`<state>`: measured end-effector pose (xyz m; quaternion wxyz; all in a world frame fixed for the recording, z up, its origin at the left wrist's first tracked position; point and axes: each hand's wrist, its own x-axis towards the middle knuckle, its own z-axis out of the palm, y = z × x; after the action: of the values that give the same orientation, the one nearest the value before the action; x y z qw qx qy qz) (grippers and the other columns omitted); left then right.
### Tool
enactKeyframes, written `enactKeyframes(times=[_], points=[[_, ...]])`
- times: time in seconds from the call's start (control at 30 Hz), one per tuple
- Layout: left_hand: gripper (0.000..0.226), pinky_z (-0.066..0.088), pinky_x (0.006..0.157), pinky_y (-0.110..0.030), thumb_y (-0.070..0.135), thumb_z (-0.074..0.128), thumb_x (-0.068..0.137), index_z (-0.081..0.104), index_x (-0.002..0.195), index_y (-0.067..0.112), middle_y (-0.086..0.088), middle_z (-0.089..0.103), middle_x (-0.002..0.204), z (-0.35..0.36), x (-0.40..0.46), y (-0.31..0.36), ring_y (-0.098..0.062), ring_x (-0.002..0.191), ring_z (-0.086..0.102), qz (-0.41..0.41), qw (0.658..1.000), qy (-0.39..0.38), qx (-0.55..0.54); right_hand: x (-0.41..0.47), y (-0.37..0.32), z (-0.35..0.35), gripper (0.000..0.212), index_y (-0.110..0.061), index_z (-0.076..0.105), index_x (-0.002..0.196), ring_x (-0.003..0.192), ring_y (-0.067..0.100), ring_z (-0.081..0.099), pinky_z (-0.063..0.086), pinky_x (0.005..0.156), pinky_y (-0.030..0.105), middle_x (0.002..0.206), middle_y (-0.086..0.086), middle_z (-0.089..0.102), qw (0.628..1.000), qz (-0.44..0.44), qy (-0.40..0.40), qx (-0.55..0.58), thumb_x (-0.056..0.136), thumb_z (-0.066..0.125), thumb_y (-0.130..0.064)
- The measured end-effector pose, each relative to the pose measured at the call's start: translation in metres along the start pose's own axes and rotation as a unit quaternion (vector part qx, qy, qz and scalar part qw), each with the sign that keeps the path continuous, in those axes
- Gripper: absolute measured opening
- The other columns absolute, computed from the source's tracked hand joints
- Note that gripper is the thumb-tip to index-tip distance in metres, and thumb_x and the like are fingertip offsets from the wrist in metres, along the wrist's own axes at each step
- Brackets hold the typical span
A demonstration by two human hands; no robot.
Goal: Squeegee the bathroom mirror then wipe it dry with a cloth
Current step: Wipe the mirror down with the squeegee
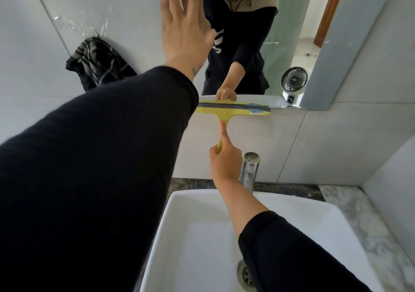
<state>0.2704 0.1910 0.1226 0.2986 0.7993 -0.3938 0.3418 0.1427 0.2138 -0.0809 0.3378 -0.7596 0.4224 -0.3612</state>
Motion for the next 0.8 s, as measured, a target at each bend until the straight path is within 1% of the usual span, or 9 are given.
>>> enactKeyframes(times=[0.1, 0.2, 0.37, 0.43, 0.5, 0.57, 0.6, 0.67, 0.8], points=[[0.076, 0.022, 0.116, -0.041, 0.039, 0.051, 0.088, 0.012, 0.151, 0.027, -0.013, 0.008, 0.158, 0.018, -0.033, -0.006, -0.035, 0.144, 0.012, -0.002, 1.0, -0.022, -0.003, 0.0, 0.006, -0.008, 0.065, -0.043, 0.023, 0.149, 0.065, 0.022, 0.056, 0.052, 0.062, 0.037, 0.067, 0.005, 0.052, 0.999, 0.013, -0.031, -0.02, 0.096, 0.048, -0.013], [0.085, 0.025, 0.114, -0.046, 0.037, 0.061, 0.084, 0.009, 0.152, 0.028, -0.012, 0.007, 0.159, 0.033, -0.061, -0.011, -0.035, 0.144, 0.012, -0.001, 0.998, -0.061, -0.002, 0.003, 0.015, -0.018, 0.065, -0.041, 0.022, 0.149, 0.068, 0.027, 0.059, 0.054, 0.062, 0.04, 0.068, 0.008, 0.054, 0.997, 0.009, -0.05, -0.061, 0.096, 0.047, -0.013], [0.086, 0.028, 0.112, -0.047, 0.033, 0.063, 0.085, 0.007, 0.15, 0.032, -0.008, 0.004, 0.158, 0.036, -0.089, -0.011, -0.032, 0.143, 0.012, -0.022, 0.994, -0.109, -0.009, 0.004, 0.025, -0.042, 0.073, -0.043, 0.01, 0.15, 0.06, 0.02, 0.046, 0.035, 0.046, 0.029, 0.065, 0.006, 0.049, 0.976, -0.002, -0.115, -0.186, 0.094, 0.045, -0.01], [0.081, 0.029, 0.112, -0.046, 0.033, 0.063, 0.087, 0.011, 0.15, 0.034, -0.006, 0.004, 0.158, 0.035, -0.104, -0.011, -0.031, 0.142, 0.012, -0.012, 0.989, -0.147, -0.031, -0.003, 0.027, -0.055, 0.076, -0.042, 0.004, 0.15, 0.067, 0.022, 0.05, 0.034, 0.048, 0.029, 0.075, 0.006, 0.05, 0.963, -0.002, -0.15, -0.225, 0.095, 0.046, -0.013], [0.073, 0.031, 0.111, -0.047, 0.035, 0.061, 0.089, 0.019, 0.148, 0.034, -0.005, 0.006, 0.157, 0.032, -0.122, -0.008, -0.03, 0.142, 0.012, 0.005, 0.975, -0.213, -0.063, -0.007, 0.026, -0.07, 0.063, -0.03, 0.022, 0.148, 0.085, 0.029, 0.06, 0.043, 0.061, 0.033, 0.099, 0.01, 0.058, 0.944, -0.014, -0.183, -0.273, 0.094, 0.05, -0.016], [0.069, 0.032, 0.11, -0.049, 0.038, 0.059, 0.091, 0.021, 0.148, 0.033, -0.005, 0.008, 0.157, 0.029, -0.141, -0.005, -0.031, 0.142, 0.011, -0.003, 0.951, -0.295, -0.096, -0.009, 0.021, -0.087, 0.039, -0.019, 0.049, 0.128, 0.101, 0.033, 0.061, 0.047, 0.075, 0.036, 0.113, 0.011, 0.059, 0.921, -0.044, -0.22, -0.318, 0.09, 0.055, -0.017], [0.069, 0.031, 0.11, -0.05, 0.04, 0.057, 0.091, 0.02, 0.149, 0.034, -0.005, 0.008, 0.157, 0.028, -0.15, -0.003, -0.032, 0.142, 0.011, -0.015, 0.937, -0.331, -0.112, -0.01, 0.017, -0.095, 0.035, -0.019, 0.054, 0.123, 0.105, 0.032, 0.06, 0.047, 0.077, 0.036, 0.116, 0.01, 0.059, 0.907, -0.061, -0.241, -0.341, 0.088, 0.057, -0.019], [0.07, 0.028, 0.111, -0.048, 0.043, 0.055, 0.092, 0.015, 0.149, 0.036, -0.007, 0.01, 0.157, 0.024, -0.164, 0.001, -0.033, 0.141, 0.018, -0.053, 0.913, -0.373, -0.157, -0.014, 0.006, -0.112, 0.036, -0.027, 0.057, 0.122, 0.106, 0.029, 0.06, 0.044, 0.075, 0.032, 0.117, 0.005, 0.06, 0.873, -0.098, -0.27, -0.394, 0.087, 0.059, -0.018], [0.07, 0.033, 0.106, -0.037, 0.03, 0.055, 0.095, 0.013, 0.151, 0.03, -0.014, 0.028, 0.149, 0.01, -0.176, 0.005, -0.031, 0.132, 0.038, -0.124, 0.894, -0.369, -0.223, -0.022, -0.017, -0.138, 0.034, -0.035, 0.06, 0.112, 0.097, 0.025, 0.06, 0.035, 0.064, 0.03, 0.104, 0.0, 0.061, 0.821, -0.181, -0.29, -0.457, 0.088, 0.054, -0.013]])
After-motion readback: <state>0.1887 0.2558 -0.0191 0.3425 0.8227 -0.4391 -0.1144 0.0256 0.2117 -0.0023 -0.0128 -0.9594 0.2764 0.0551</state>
